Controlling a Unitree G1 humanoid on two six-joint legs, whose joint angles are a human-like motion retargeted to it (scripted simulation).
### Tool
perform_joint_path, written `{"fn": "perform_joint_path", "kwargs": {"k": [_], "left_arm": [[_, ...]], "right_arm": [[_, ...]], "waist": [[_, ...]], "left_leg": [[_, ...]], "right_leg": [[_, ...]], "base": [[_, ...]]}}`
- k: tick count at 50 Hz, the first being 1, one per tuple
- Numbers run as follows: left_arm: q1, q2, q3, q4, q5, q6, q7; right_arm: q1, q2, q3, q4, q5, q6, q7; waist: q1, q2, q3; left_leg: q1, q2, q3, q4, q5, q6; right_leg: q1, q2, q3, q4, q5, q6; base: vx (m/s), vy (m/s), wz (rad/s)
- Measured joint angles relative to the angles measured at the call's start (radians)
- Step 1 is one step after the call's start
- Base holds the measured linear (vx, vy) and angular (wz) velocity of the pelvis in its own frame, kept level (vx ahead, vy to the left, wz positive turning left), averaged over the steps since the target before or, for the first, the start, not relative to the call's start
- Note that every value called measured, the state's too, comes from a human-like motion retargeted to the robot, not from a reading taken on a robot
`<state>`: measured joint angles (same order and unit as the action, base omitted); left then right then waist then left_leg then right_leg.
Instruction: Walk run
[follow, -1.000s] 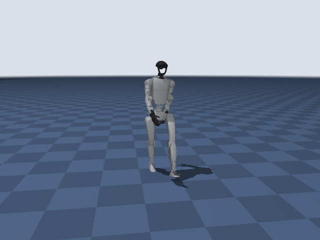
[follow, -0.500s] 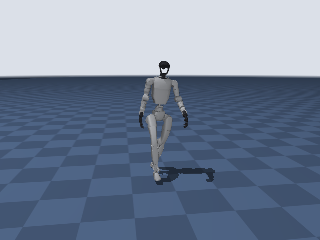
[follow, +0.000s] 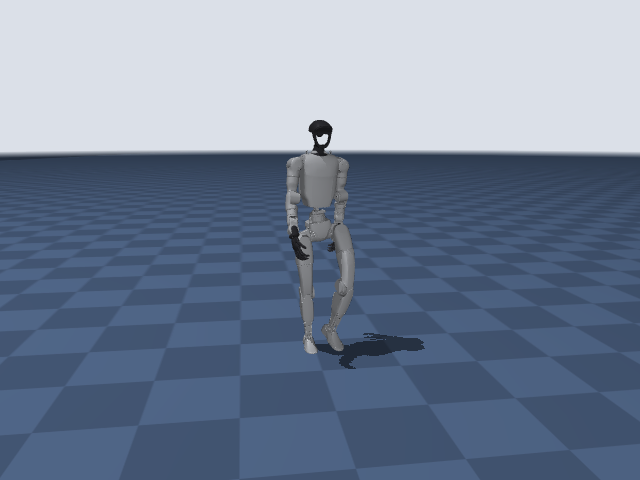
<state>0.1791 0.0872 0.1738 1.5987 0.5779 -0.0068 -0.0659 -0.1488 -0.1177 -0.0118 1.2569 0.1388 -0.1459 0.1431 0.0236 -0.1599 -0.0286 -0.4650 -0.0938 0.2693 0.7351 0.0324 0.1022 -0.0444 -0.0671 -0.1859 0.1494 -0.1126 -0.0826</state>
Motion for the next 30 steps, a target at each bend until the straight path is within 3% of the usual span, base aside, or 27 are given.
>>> {"fn": "perform_joint_path", "kwargs": {"k": [5,8,9,11,13,15,16,17,18,19,20,22,24,28,30], "left_arm": [[0.122,0.031,0.097,0.101,-0.015,0.062,-0.012],[0.154,0.058,0.122,0.101,-0.059,0.088,-0.038],[0.143,0.062,0.129,0.101,-0.074,0.095,-0.043],[0.115,0.064,0.148,0.089,-0.088,0.098,-0.037],[0.094,0.055,0.153,0.06,-0.087,0.088,-0.025],[0.049,0.037,0.151,0.013,-0.091,0.076,-0.029],[0.01,0.032,0.138,-0.022,-0.099,0.06,-0.05],[-0.03,0.03,0.119,-0.056,-0.111,0.041,-0.072],[-0.071,0.034,0.087,-0.09,-0.132,0.015,-0.096],[-0.113,0.041,0.056,-0.124,-0.145,-0.008,-0.112],[-0.154,0.05,0.026,-0.158,-0.156,-0.03,-0.123],[-0.248,0.072,0.0,-0.229,-0.125,-0.049,-0.133],[-0.337,0.097,-0.025,-0.3,-0.103,-0.07,-0.141],[-0.489,0.156,-0.069,-0.428,-0.111,-0.116,-0.152],[-0.552,0.186,-0.095,-0.48,-0.136,-0.137,-0.138]], "right_arm": [[-0.154,-0.023,0.058,-0.155,-0.04,0.017,0.016],[-0.183,-0.02,0.068,-0.226,-0.065,0.011,0.014],[-0.176,-0.013,0.067,-0.245,-0.076,0.003,0.01],[-0.135,0.007,0.064,-0.267,-0.097,-0.019,0.008],[-0.058,0.028,0.043,-0.255,-0.135,-0.029,0.036],[0.024,0.063,0.02,-0.241,-0.226,-0.017,0.072],[0.046,0.072,0.006,-0.224,-0.284,-0.018,0.057],[0.066,0.075,-0.002,-0.203,-0.334,-0.023,0.036],[0.081,0.064,0.0,-0.17,-0.368,-0.036,0.0],[0.101,0.055,0.001,-0.132,-0.397,-0.049,-0.029],[0.123,0.046,0.002,-0.092,-0.423,-0.062,-0.056],[0.164,0.048,-0.036,-0.009,-0.452,-0.061,-0.058],[0.206,0.044,-0.067,0.059,-0.422,-0.037,-0.021],[0.293,0.029,-0.135,0.156,-0.304,0.001,0.049],[0.329,0.024,-0.171,0.188,-0.245,0.023,0.053]], "waist": [[0.077,0.06,0.032],[0.078,0.052,0.021],[0.072,0.057,0.018],[0.065,0.072,0.011],[0.09,0.076,-0.031],[0.093,0.074,-0.052],[0.076,0.103,-0.032],[0.06,0.129,-0.015],[0.043,0.148,-0.006],[0.029,0.151,-0.006],[0.016,0.147,-0.01],[-0.024,0.139,-0.015],[-0.081,0.136,-0.016],[-0.199,0.12,-0.018],[-0.254,0.096,-0.014]], "left_leg": [[-0.07,0.011,-0.216,-0.548,0.001,-0.139],[-0.097,0.012,-0.246,-0.617,-0.007,-0.163],[-0.098,0.008,-0.25,-0.578,-0.015,-0.145],[-0.075,0.027,-0.184,-0.492,-0.002,-0.1],[-0.078,0.058,-0.225,-0.385,0.02,-0.082],[-0.079,0.083,-0.233,-0.254,-0.071,-0.042],[-0.026,0.094,-0.249,-0.248,-0.114,-0.026],[0.026,0.11,-0.249,-0.25,-0.149,-0.014],[0.077,0.137,-0.219,-0.265,-0.171,-0.007],[0.118,0.136,-0.201,-0.297,-0.176,-0.002],[0.156,0.121,-0.188,-0.336,-0.172,0.0],[0.238,0.094,-0.191,-0.44,-0.148,-0.021],[0.315,0.075,-0.168,-0.525,-0.135,-0.028],[0.446,0.013,-0.194,-0.624,-0.149,-0.021],[0.516,-0.025,-0.226,-0.647,-0.177,-0.012]], "right_leg": [[0.243,0.129,0.061,-0.104,-0.071,-0.011],[0.337,0.138,0.083,-0.086,-0.062,0.038],[0.36,0.144,0.09,-0.069,-0.029,0.064],[0.404,0.156,0.084,-0.015,0.1,0.116],[0.412,0.11,-0.008,0.08,0.34,0.135],[0.32,0.083,0.063,0.308,0.543,0.157],[0.271,0.08,0.012,0.45,0.566,0.111],[0.218,0.071,-0.036,0.584,0.555,0.062],[0.158,0.047,-0.08,0.7,0.476,0.008],[0.069,0.033,-0.079,0.803,0.411,-0.007],[-0.036,0.024,-0.054,0.898,0.353,-0.002],[-0.222,0.046,0.005,0.958,0.294,0.075],[-0.346,0.049,-0.003,0.885,0.239,0.106],[-0.499,-0.039,-0.12,0.545,0.103,0.057],[-0.533,-0.051,-0.124,0.296,0.088,0.077]], "base": [[1.33,-0.11,-0.75],[1.43,-0.05,-0.08],[1.52,0.02,0.09],[1.16,-0.03,-0.09],[1.55,0.09,-0.71],[1.72,0.17,-0.57],[1.07,0.11,-0.03],[0.48,0.09,0.26],[0.65,0.1,0.22],[1.14,0.12,0.16],[1.39,0.11,0.29],[0.94,0.07,0.65],[0.84,0.03,1.14],[0.85,-0.05,1.26],[1.34,-0.25,1.21]]}}
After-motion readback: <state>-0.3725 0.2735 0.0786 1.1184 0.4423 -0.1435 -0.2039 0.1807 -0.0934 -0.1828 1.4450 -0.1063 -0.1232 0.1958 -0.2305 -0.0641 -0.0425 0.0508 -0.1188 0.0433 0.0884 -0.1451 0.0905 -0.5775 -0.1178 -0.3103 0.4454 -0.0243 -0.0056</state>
